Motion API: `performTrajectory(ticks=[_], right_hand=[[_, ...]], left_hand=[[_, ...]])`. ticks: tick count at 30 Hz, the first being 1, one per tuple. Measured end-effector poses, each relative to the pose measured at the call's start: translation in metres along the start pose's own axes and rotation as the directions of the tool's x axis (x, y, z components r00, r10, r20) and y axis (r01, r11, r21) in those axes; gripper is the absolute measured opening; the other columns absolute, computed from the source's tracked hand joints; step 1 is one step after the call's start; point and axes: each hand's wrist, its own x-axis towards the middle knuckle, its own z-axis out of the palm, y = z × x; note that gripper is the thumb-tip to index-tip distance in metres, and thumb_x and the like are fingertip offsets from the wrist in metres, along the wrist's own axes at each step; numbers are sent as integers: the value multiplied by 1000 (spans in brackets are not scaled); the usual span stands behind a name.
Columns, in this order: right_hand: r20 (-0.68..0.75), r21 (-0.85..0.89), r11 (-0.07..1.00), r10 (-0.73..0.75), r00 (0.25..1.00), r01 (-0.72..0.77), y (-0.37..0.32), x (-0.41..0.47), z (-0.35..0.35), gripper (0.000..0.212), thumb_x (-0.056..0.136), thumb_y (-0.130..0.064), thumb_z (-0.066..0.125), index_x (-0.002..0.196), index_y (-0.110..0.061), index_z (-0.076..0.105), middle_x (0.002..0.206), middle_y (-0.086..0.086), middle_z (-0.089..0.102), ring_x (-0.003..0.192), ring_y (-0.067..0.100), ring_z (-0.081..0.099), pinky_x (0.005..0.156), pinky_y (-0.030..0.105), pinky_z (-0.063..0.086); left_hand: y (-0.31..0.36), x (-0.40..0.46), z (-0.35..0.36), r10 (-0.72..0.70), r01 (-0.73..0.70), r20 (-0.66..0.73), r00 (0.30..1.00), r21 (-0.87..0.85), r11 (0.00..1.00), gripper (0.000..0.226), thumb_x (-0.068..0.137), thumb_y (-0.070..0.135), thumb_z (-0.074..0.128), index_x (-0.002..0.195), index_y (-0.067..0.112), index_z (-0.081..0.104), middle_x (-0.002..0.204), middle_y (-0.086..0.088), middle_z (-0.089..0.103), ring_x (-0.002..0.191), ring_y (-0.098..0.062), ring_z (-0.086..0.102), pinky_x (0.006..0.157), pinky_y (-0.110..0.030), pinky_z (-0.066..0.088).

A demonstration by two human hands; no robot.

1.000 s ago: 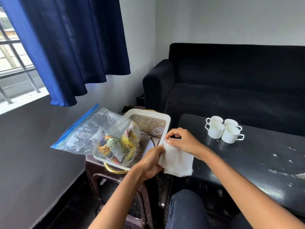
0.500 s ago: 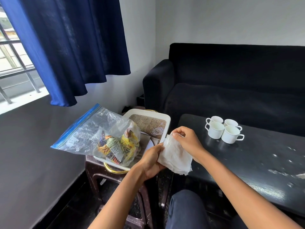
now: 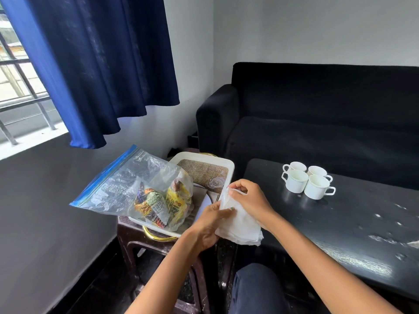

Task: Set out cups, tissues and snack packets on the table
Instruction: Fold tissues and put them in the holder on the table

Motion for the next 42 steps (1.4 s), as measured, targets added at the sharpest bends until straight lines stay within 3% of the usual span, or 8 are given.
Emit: performTrajectory(ticks=[5, 9, 13, 20, 29, 33, 38, 42], right_hand=[[-99, 42, 990, 138, 985, -135, 5, -4, 0, 50, 84, -37, 62, 129, -30, 41, 133, -4, 40, 126, 17, 32, 110, 44, 26], [-46, 267, 929, 276, 960, -254, 8, -11, 2, 67, 86, -38, 61, 141, -19, 27, 142, 3, 34, 127, 21, 40, 102, 38, 39], [139, 452, 799, 376, 916, -396, 4, -22, 10, 51, 89, -40, 59, 127, -16, 37, 112, 4, 58, 92, 17, 60, 62, 28, 48], [255, 479, 773, 331, 909, -416, 7, -31, 8, 44, 90, -34, 59, 126, -13, 43, 119, 10, 61, 104, 23, 62, 77, 34, 52], [348, 555, 695, 304, 887, -456, 13, -46, -24, 18, 88, -4, 60, 106, -7, 63, 94, 10, 71, 82, 22, 68, 62, 33, 56], [252, 512, 767, 296, 921, -386, 14, -52, -36, 13, 86, 0, 61, 97, -5, 65, 99, 14, 71, 81, 20, 70, 61, 30, 58], [47, 396, 877, 277, 960, -272, 18, -54, -53, 3, 84, 1, 63, 83, -1, 66, 97, 23, 69, 88, 32, 68, 79, 46, 55], [-59, 283, 944, 192, 980, -168, 27, -54, -70, 9, 81, 0, 65, 73, -5, 66, 76, 12, 70, 69, 18, 64, 59, 26, 49]], left_hand=[[1, 4, -3, 65, -66, -94, 993, -2, 998, 20, 89, -8, 51, 96, 4, 66, 81, -11, 73, 72, -24, 69, 73, -37, 57], [4, 6, -6, 114, -116, -158, 981, 1, 993, 23, 89, -7, 51, 98, 6, 67, 93, -16, 69, 84, -30, 64, 86, -45, 50], [5, 3, -7, 140, -137, -152, 978, 28, 990, 17, 90, 5, 56, 102, 9, 68, 92, -12, 70, 85, -27, 64, 83, -47, 52], [5, -3, -5, 157, -147, -162, 974, 74, 986, 23, 92, 8, 55, 114, 4, 62, 95, -17, 68, 82, -29, 64, 73, -42, 54], [7, -11, 0, 175, -149, -157, 972, 161, 976, 18, 93, 7, 52, 105, 9, 66, 91, -12, 72, 81, -27, 66, 67, -37, 56], [6, -13, 8, 208, -161, -178, 962, 248, 955, 16, 93, 10, 55, 96, 12, 70, 88, -10, 73, 79, -26, 67, 67, -38, 54], [1, -16, 29, 287, -215, -209, 935, 310, 926, 14, 90, 2, 57, 87, 6, 71, 74, -5, 74, 65, -16, 68, 60, -27, 55], [-6, -16, 49, 374, -225, -265, 889, 457, 861, 10, 87, 2, 62, 91, 0, 71, 81, -9, 73, 69, -17, 66, 63, -26, 54]])
